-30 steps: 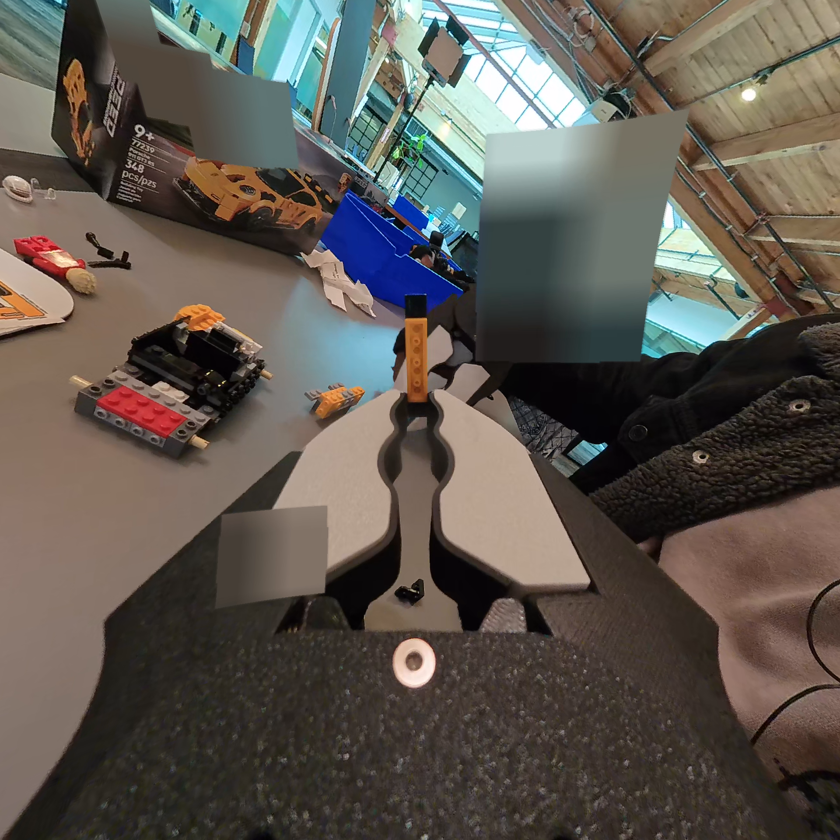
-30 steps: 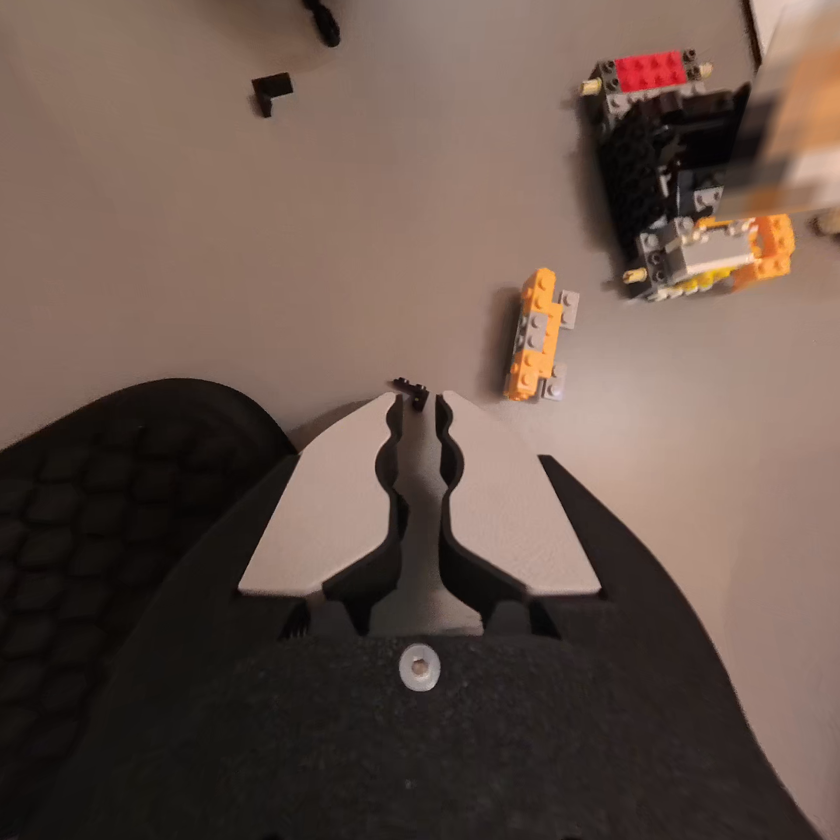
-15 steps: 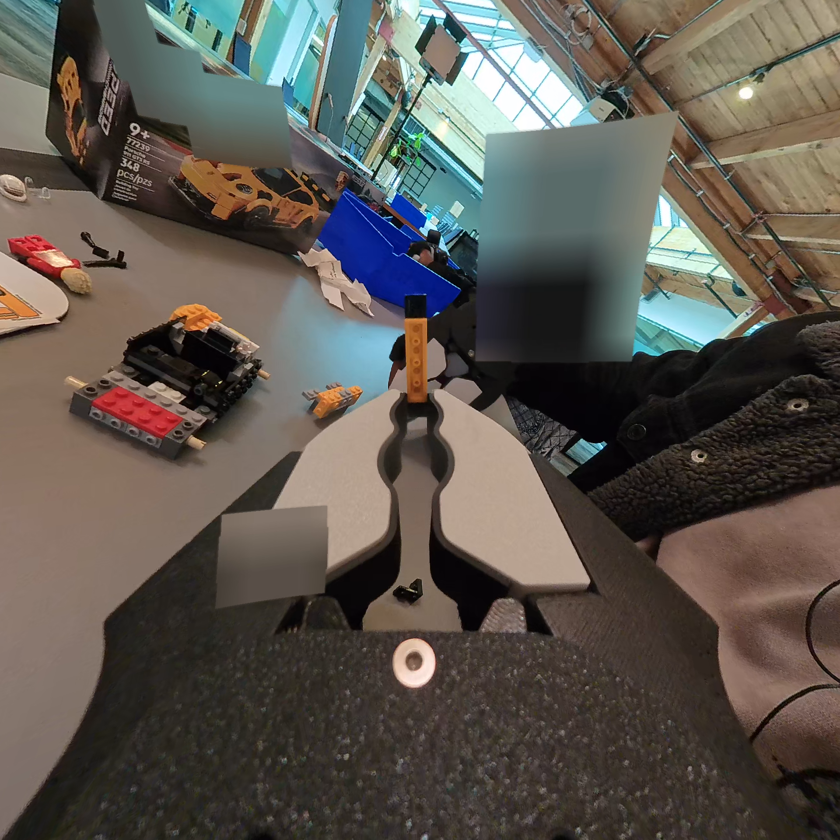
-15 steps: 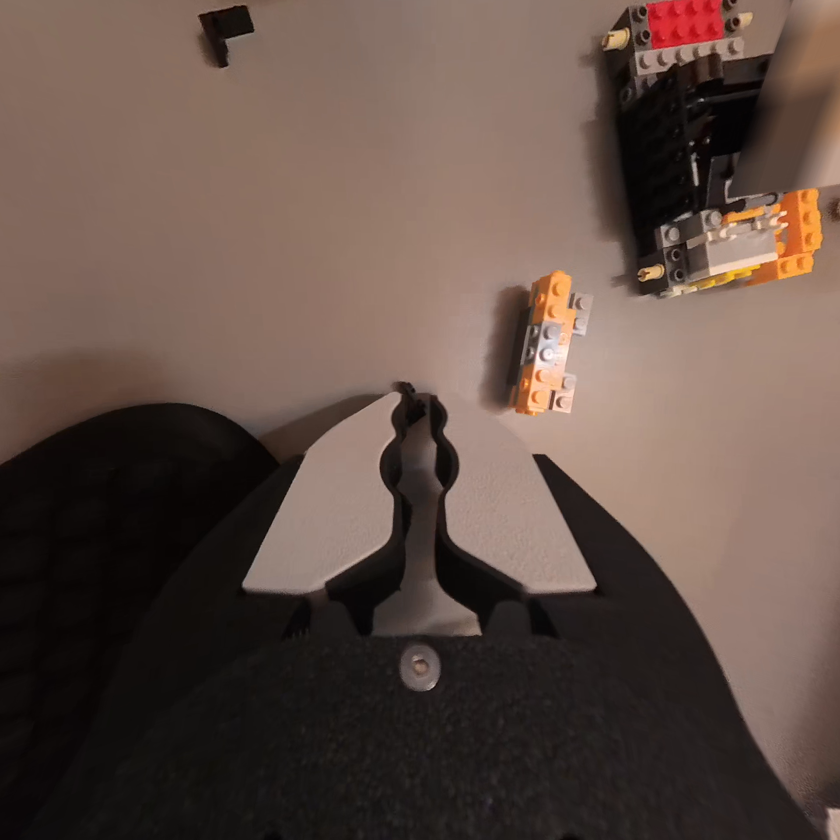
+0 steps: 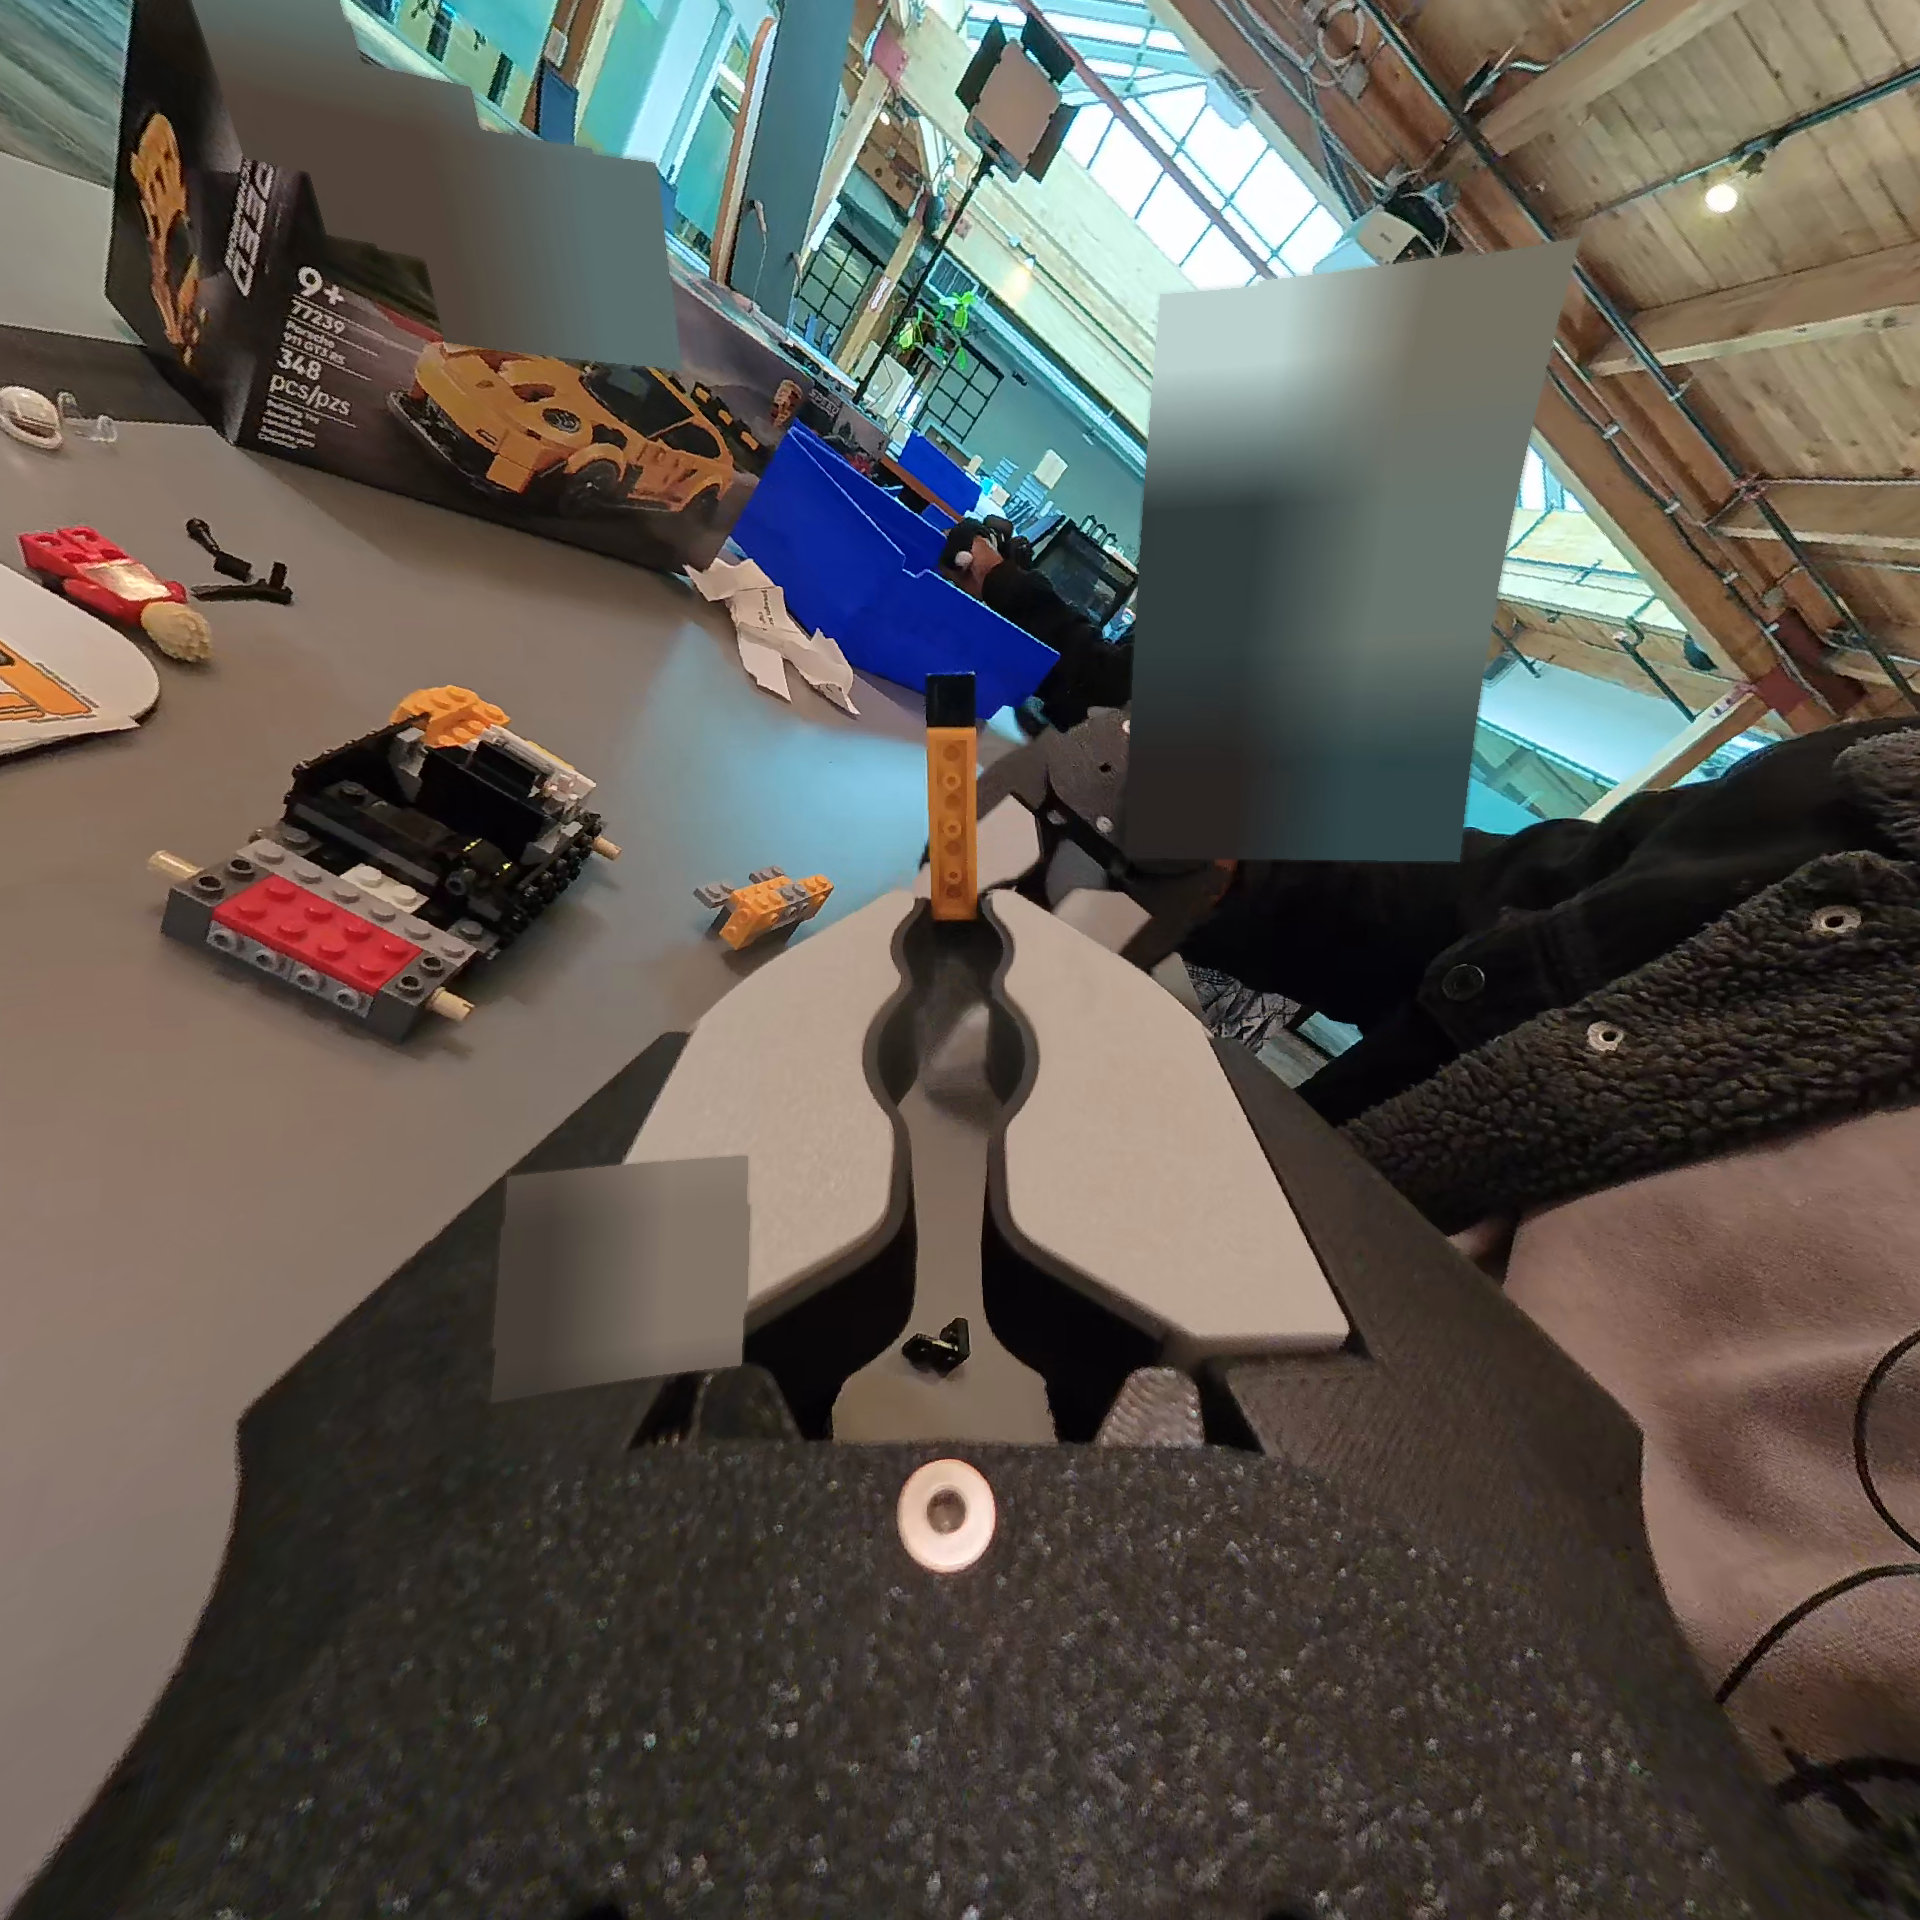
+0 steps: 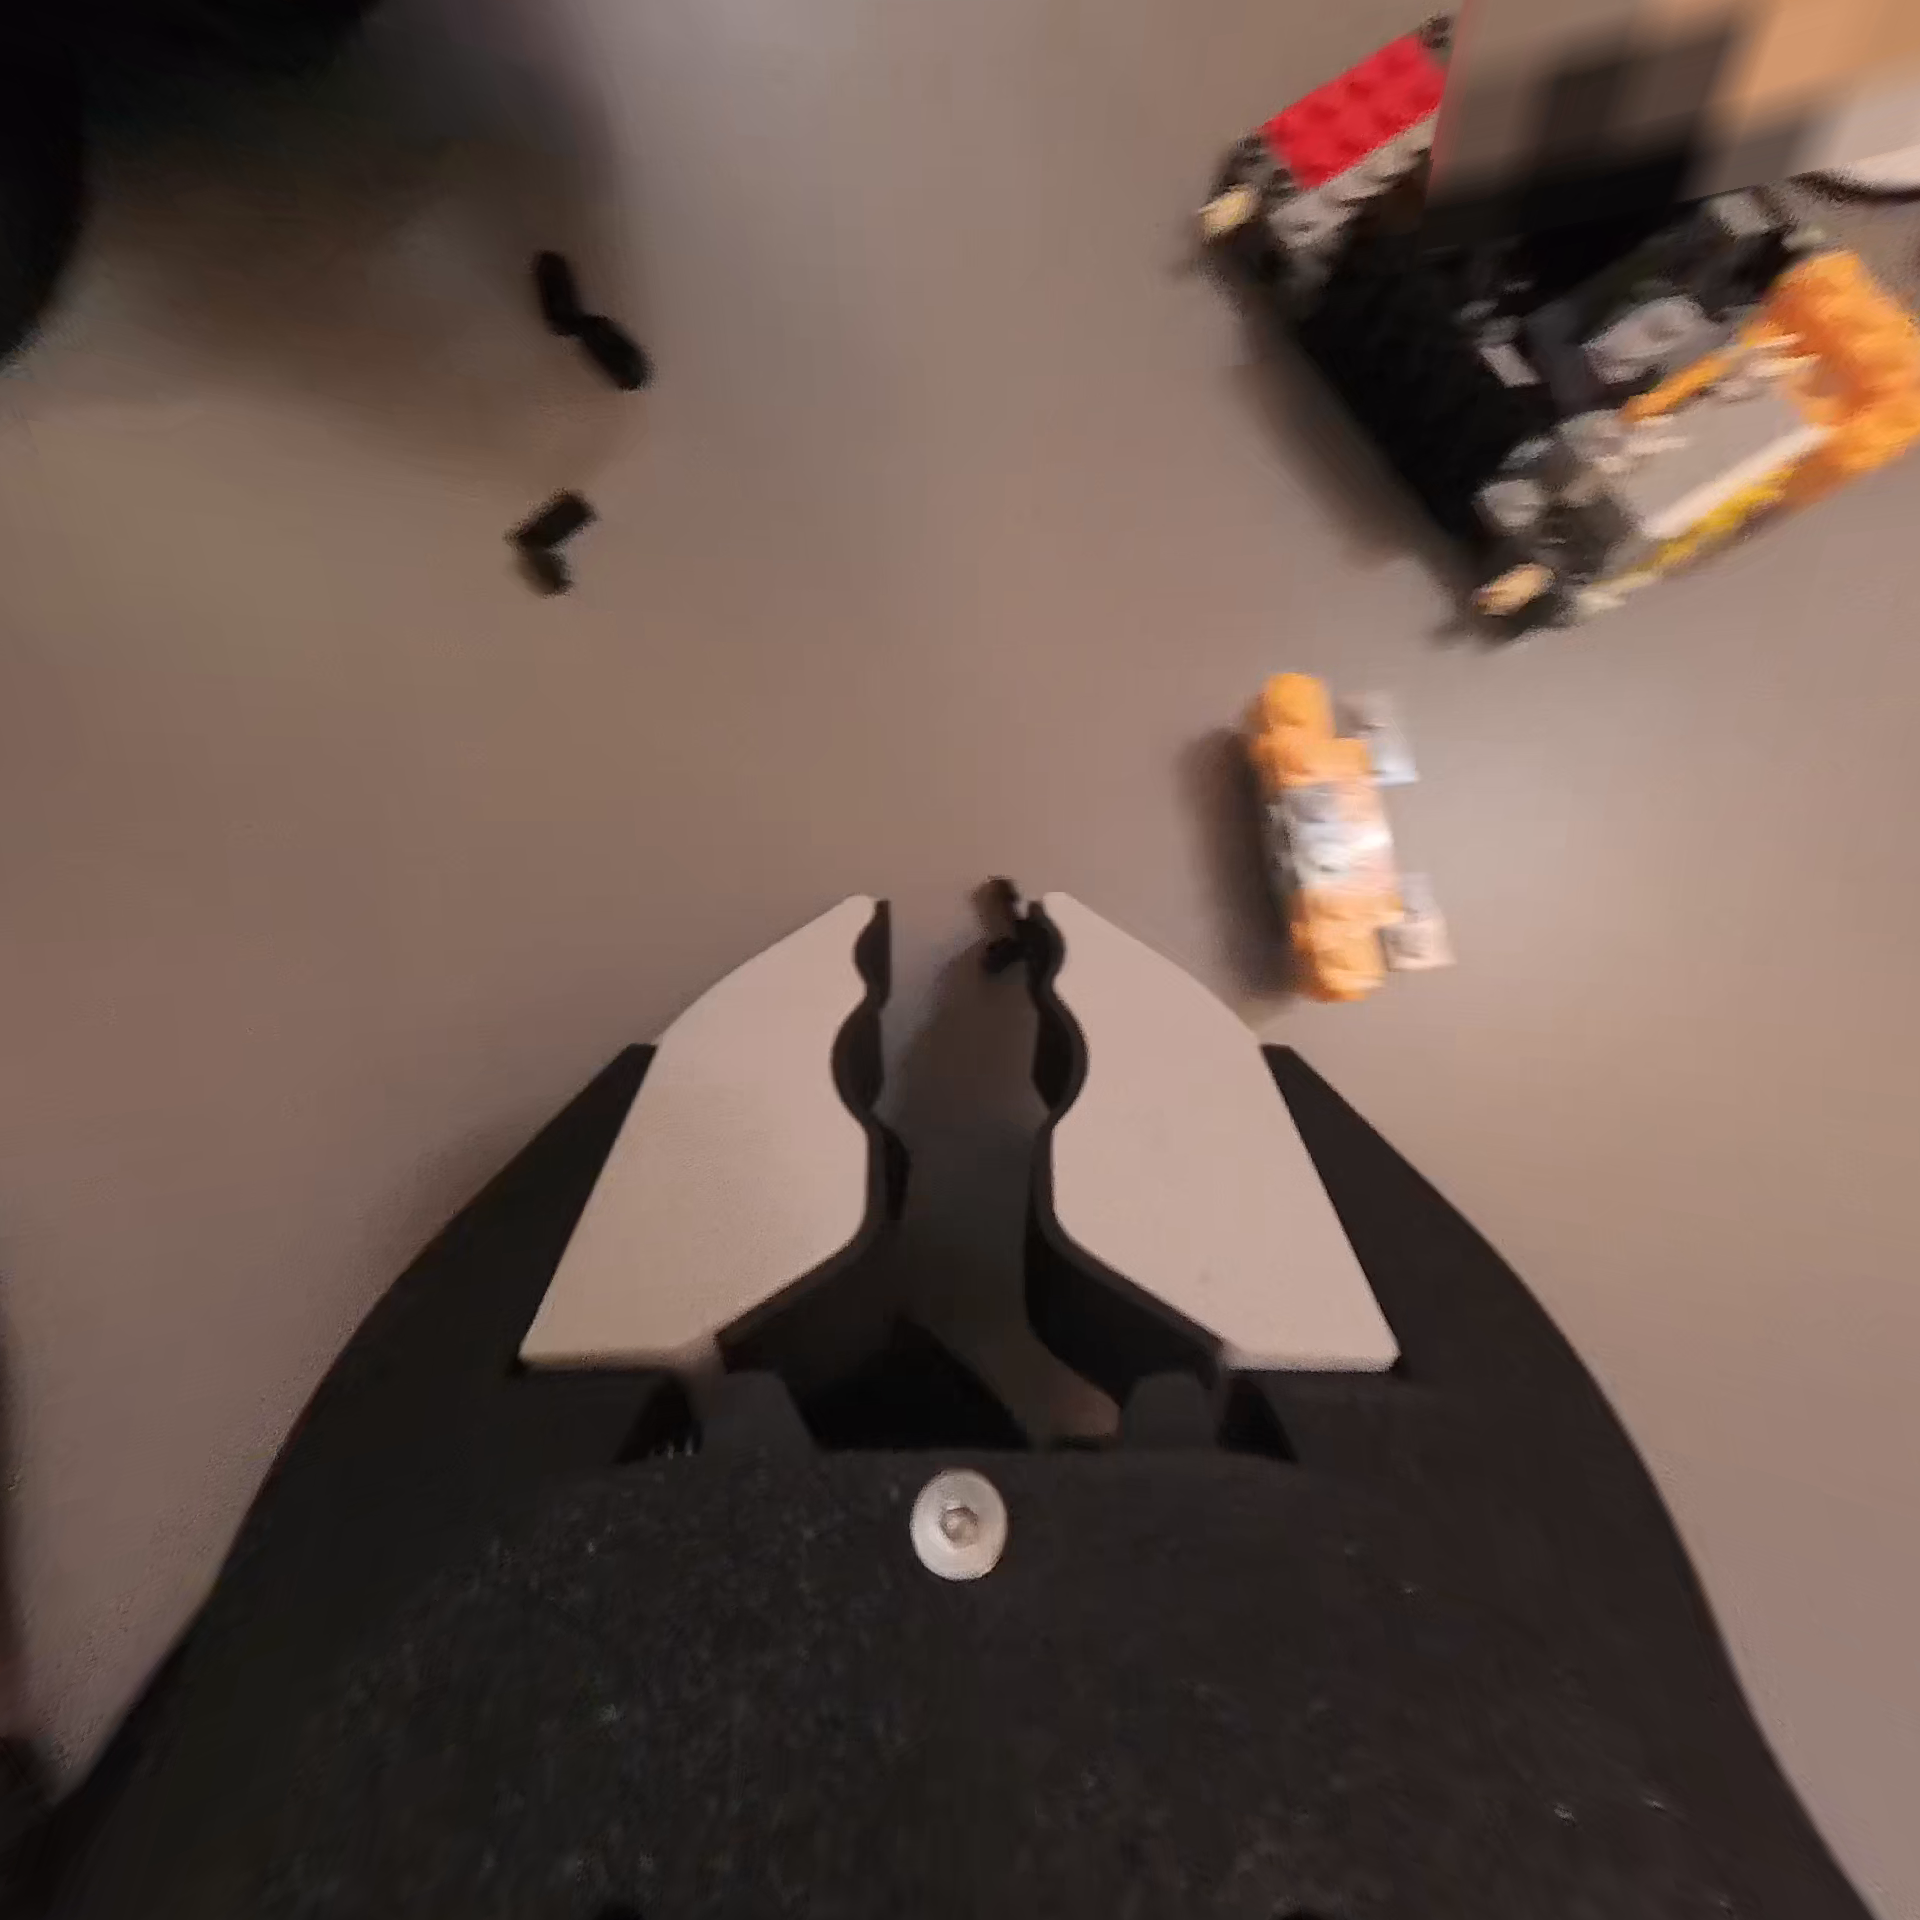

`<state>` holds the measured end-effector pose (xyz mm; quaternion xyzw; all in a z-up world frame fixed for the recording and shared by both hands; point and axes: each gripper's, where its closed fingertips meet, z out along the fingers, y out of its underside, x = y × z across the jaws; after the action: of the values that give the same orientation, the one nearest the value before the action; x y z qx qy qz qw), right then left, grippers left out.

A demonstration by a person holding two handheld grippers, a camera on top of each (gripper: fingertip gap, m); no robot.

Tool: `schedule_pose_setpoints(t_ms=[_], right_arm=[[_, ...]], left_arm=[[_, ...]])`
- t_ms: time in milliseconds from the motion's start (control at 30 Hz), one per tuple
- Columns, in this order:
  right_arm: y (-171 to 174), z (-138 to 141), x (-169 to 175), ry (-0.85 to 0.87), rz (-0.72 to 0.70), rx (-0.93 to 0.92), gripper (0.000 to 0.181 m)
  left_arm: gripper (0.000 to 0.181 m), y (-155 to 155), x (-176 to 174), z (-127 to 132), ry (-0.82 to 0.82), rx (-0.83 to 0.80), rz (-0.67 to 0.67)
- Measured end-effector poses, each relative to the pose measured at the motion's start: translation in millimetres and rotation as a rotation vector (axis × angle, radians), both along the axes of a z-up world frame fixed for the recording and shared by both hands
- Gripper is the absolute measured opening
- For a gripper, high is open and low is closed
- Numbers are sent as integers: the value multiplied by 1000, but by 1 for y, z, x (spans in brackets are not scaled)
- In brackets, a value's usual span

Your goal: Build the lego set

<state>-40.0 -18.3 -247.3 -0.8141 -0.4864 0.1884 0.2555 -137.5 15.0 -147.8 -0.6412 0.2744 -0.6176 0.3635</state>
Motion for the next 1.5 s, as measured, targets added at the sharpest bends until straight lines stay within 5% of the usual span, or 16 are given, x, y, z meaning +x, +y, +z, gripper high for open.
schedule_pose_setpoints(t_ms=[67, 300, 500, 1500], right_arm=[[-13, 3, -6, 10, 25, -65, 33], [1, 14, 5, -71, 318, 119, 2], [0, 0, 0, -166, 511, 49, 3], [-53, 5, 7, -163, 692, -202, 21]], left_arm=[[8, 0, 0, 1, -3, -1, -2], [8, -2, 1, 0, 3, 5, -9], [7, -1, 1, 0, 8, 5, -5], [8, -3, 2, 0, 2, -5, -24]])
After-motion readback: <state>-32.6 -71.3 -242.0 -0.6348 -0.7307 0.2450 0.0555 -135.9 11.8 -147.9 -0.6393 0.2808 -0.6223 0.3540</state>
